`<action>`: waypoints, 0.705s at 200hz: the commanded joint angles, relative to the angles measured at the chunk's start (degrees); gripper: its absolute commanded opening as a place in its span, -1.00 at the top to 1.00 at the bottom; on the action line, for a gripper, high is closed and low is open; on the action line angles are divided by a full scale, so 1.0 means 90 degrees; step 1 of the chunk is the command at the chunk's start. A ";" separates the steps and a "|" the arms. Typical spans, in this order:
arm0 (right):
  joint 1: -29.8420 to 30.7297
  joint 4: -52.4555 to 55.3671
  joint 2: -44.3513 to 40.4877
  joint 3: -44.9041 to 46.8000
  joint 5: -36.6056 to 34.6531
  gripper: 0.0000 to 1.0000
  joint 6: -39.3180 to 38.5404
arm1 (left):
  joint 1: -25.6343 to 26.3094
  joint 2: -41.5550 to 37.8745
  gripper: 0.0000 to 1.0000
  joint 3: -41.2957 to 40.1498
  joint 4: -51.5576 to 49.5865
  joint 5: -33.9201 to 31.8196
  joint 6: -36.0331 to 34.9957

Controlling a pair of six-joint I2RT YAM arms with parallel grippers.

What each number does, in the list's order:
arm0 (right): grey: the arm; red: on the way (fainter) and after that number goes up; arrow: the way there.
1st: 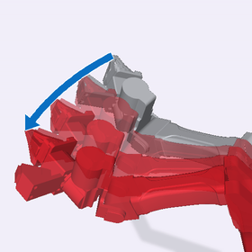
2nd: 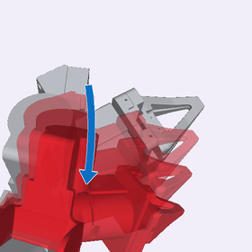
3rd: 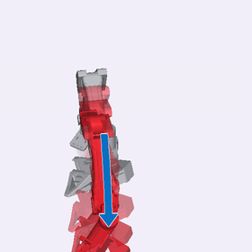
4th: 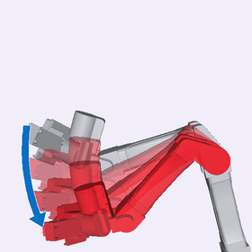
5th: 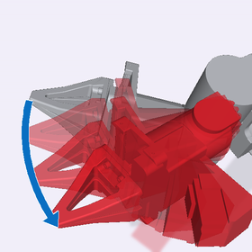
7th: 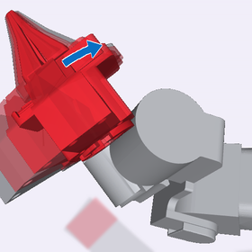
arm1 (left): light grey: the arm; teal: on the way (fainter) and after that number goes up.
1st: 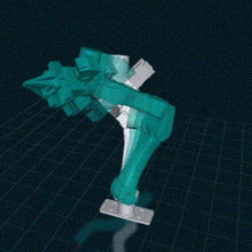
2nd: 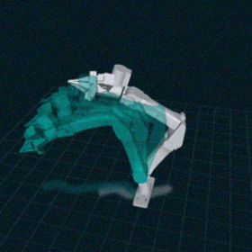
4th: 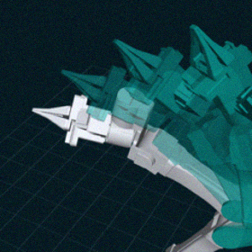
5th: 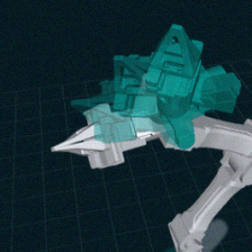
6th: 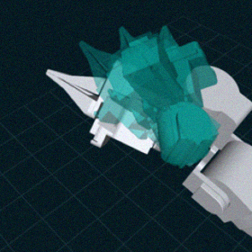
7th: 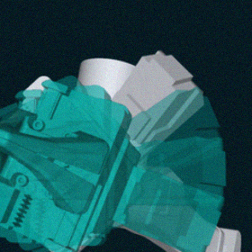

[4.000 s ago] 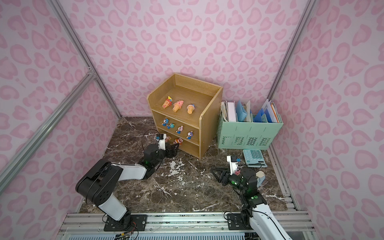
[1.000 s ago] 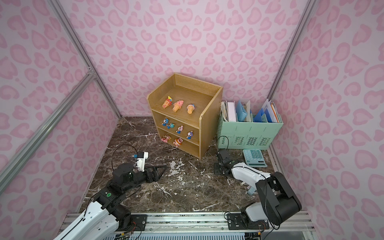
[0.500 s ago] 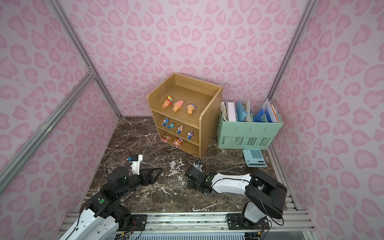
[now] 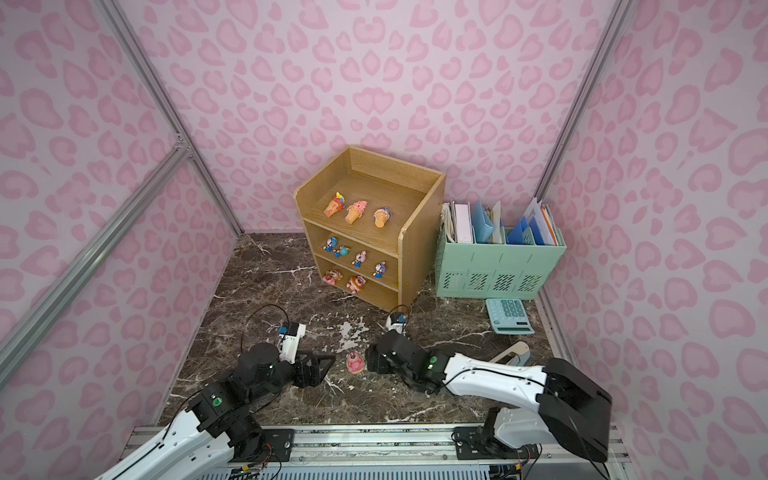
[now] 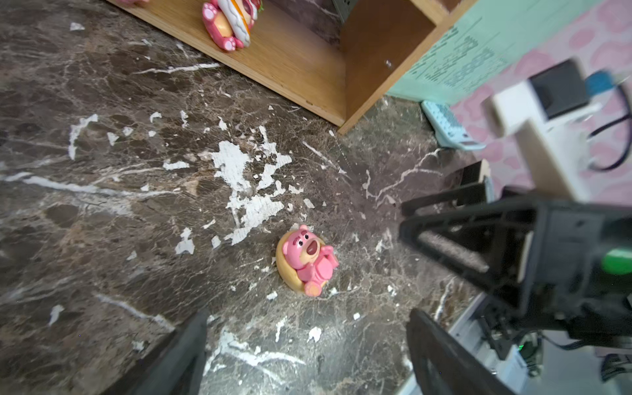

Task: Organize plastic toys on shelves
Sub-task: Move the plastic toy to the center of the board, then pick up the plastic toy at the center of the board.

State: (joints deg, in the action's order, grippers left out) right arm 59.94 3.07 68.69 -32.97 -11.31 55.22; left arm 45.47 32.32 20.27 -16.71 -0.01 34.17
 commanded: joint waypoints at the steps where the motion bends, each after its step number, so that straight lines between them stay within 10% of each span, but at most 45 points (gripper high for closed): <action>1: -0.0991 -0.0128 -0.1037 0.0761 0.0618 -0.60 -0.1145 | 0.0922 0.0806 -0.86 0.0378 0.0152 -0.2321 0.0087; 67: -0.4064 -0.0099 -0.1894 0.1008 0.2463 -0.59 -0.2385 | 0.2635 0.4363 -0.83 0.2425 -0.2172 -0.4289 0.4840; 141: -0.4546 -0.0342 -0.2164 0.1387 0.2955 -0.59 -0.2451 | 0.2698 0.7135 -0.89 0.3469 -0.1366 -0.3624 0.5199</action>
State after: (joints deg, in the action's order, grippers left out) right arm 20.25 1.67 50.41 -20.95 13.15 34.37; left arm 69.76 92.38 49.28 -29.58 -34.04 78.28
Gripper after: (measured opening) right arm 0.797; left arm 0.950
